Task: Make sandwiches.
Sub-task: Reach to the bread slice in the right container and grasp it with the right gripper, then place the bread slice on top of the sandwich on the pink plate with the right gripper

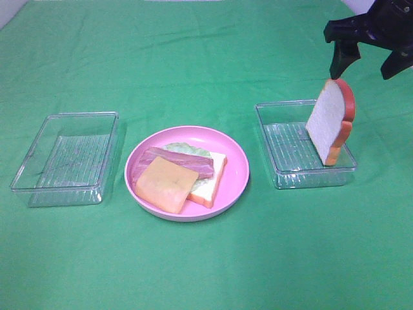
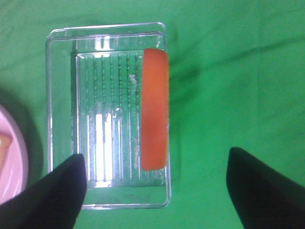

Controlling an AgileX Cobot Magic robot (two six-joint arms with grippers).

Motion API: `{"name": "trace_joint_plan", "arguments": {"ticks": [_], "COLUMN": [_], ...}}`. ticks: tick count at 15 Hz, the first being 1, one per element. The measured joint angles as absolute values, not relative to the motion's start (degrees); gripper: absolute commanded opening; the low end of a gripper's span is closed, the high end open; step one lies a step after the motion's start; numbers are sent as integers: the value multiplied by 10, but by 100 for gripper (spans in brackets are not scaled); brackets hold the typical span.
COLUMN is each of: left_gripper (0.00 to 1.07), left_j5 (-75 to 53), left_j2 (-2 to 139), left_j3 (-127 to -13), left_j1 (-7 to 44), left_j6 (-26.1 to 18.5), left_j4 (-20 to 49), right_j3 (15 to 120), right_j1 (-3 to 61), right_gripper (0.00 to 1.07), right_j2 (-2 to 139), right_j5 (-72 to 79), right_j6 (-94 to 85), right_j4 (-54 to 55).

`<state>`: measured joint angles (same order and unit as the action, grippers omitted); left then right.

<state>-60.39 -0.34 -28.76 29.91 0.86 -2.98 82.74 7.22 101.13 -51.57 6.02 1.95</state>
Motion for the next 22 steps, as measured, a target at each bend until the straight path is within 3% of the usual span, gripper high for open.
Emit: {"name": "trace_joint_plan", "arguments": {"ticks": [7,8,13,14,22], "left_gripper": [72,72,72,72,72], "left_j5": [-604,-604,-604,-604,-604], "left_j2": [-3,-3,-3,-3,-3], "left_j3": [-288,-288,-288,-288,-288], "left_j1": [299,299,299,299,299], "left_j6": [9,9,9,9,9], "left_j4": [-30,-30,-30,-30,-30], "right_j3": [827,827,827,827,827], "right_j1": [49,49,49,49,49], "right_gripper": [74,69,5,0,0], "right_j2": [1099,1110,1120,1120,1046], "right_j5": [-488,-480,-464,-465,-480], "right_j6": [-5,-7,-7,-7,-7], "right_j4": [91,91,90,89,134]}}
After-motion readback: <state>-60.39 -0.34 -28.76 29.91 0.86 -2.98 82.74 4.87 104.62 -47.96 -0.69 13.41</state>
